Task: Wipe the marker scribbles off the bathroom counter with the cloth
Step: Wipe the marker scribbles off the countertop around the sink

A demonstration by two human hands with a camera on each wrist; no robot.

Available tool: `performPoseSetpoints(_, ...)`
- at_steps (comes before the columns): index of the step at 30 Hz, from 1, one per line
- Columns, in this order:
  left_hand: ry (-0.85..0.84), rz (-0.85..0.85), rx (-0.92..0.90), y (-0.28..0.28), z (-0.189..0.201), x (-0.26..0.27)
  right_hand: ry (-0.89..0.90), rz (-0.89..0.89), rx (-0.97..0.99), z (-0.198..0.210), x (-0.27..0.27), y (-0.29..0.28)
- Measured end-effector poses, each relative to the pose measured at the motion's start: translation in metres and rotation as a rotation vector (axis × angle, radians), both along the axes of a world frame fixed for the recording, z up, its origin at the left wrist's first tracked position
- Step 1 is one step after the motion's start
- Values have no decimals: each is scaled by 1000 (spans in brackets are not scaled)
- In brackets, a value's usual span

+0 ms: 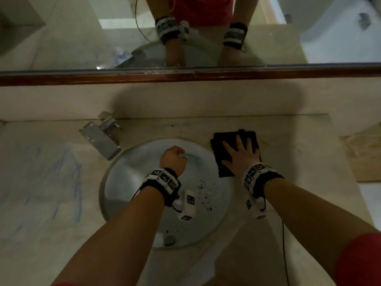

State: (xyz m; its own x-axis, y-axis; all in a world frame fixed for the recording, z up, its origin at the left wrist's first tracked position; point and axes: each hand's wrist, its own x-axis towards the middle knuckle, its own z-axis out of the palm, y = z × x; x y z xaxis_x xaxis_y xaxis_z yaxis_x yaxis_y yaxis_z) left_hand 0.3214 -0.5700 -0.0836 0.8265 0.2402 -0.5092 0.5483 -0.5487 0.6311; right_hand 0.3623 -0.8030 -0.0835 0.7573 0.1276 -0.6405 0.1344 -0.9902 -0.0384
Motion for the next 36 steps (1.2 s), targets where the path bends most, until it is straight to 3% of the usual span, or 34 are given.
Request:
performPoseSetpoints(11, 85, 111, 224, 92, -15, -31, -151, -31, -6, -10, 27, 43)
performPoseSetpoints(16, 41, 255, 327, 130, -15, -42, -170, 15, 8, -17, 40, 73)
performPoseSetpoints(23, 8, 211, 574, 177, 1, -53, -239, 104, 31, -20, 49, 113)
performPoseSetpoints(26, 50, 156, 572, 190, -1, -56, -270, 14, 136, -21, 53, 120)
performPoseSetpoints(31, 80, 154, 576, 192, -1, -55, -434, -288, 585, -22, 59, 142)
performPoseSetpoints(34, 92, 159, 561, 193, -1, -53, -426, -371, 641, -16, 61, 172)
performPoseSetpoints(36, 91, 155, 560, 195, -2, -54, -392, -320, 610, -20, 63, 188)
